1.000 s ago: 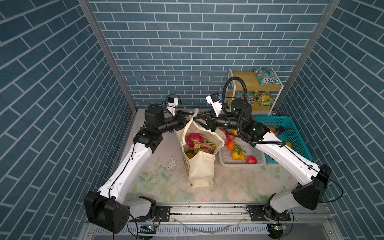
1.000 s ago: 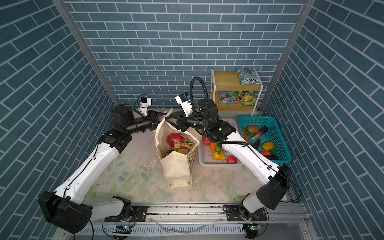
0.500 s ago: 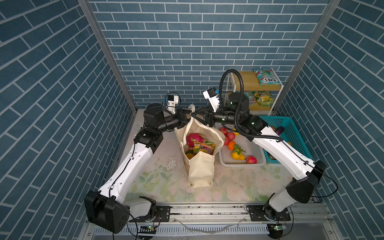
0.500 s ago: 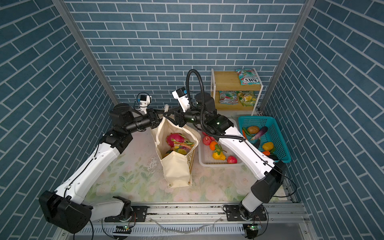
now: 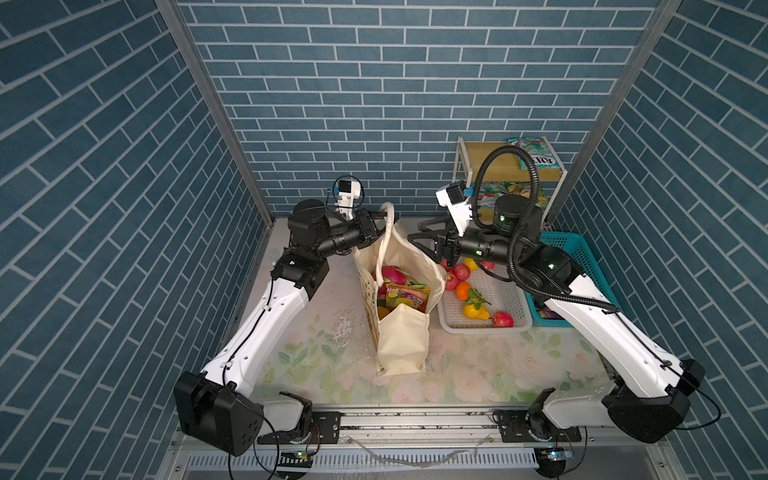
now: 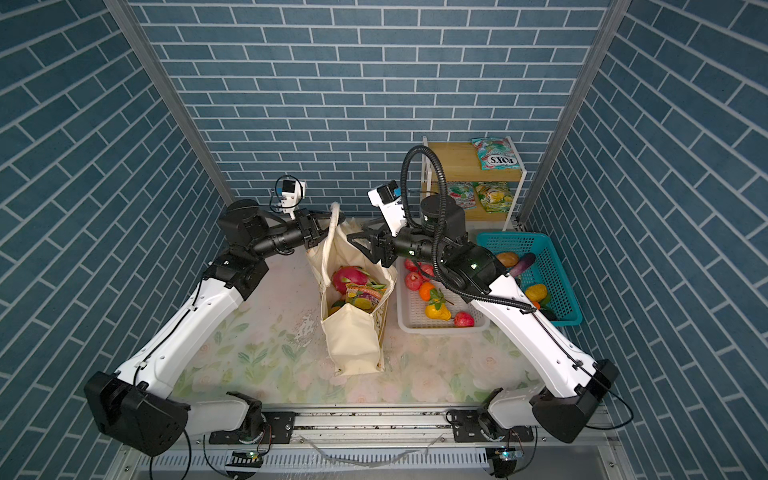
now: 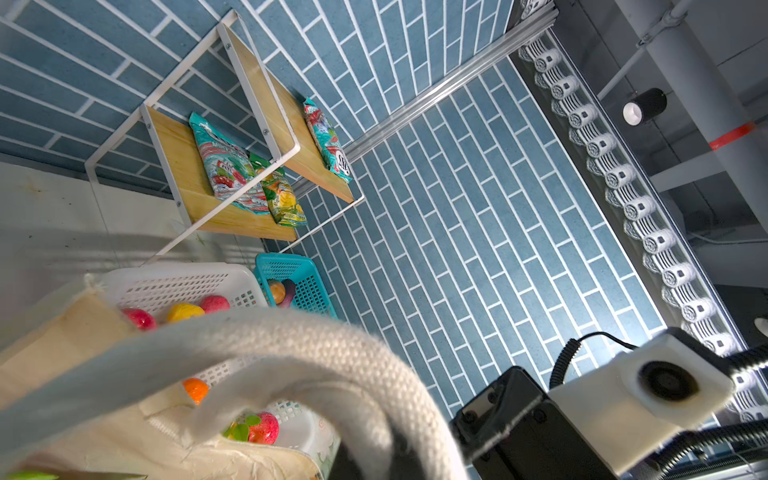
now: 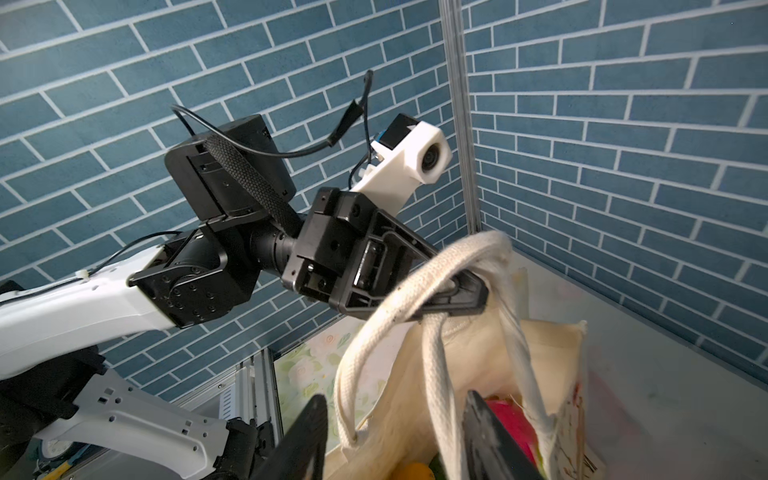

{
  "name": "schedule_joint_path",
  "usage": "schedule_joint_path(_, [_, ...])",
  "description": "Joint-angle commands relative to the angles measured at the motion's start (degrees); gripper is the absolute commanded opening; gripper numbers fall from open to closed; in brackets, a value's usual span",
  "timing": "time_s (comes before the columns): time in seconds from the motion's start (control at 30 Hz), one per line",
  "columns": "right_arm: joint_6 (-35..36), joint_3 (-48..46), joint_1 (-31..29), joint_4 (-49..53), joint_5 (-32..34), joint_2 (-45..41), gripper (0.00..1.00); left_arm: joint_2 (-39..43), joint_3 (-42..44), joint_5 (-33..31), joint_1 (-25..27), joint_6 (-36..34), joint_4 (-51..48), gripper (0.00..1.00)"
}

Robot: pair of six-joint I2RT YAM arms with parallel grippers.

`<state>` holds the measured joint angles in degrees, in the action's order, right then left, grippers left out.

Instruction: Place the food into the grocery bag and tie it

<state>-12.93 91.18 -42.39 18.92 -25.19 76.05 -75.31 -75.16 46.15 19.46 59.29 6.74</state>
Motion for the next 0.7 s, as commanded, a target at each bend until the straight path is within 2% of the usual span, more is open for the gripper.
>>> schedule_joint_path(0.0, [1.5,-1.9,4.4,1.3,1.4,-2.9,0.52,0.2,-5.6,2.6,-0.3,-3.2,2.0,0.00])
schedule_joint_path(0.13, [0.4,-6.1,8.8,0.5,-1.5,-5.2,0.48,-1.4,-10.7,4.5,-0.3,-5.4,-3.7,0.00])
schedule_joint_path(0.27, [0.1,-12.4,10.5,-4.7,-4.9,-7.0,0.44,-3.0,-13.5,6.1,-0.3,-5.8,-5.9,0.00])
schedule_joint_path(0.4, [-1.0,-13.6,11.4,-5.1,-8.6,-4.6,0.40,-4.0,-15.2,7.2,-0.3,-7.0,-8.3,0.00])
schedule_joint_path(0.67, [-3.1,-17.2,11.9,-11.2,-13.5,-1.2,0.39,-6.3,-18.4,9.7,-0.3,-8.1,-12.3,0.00])
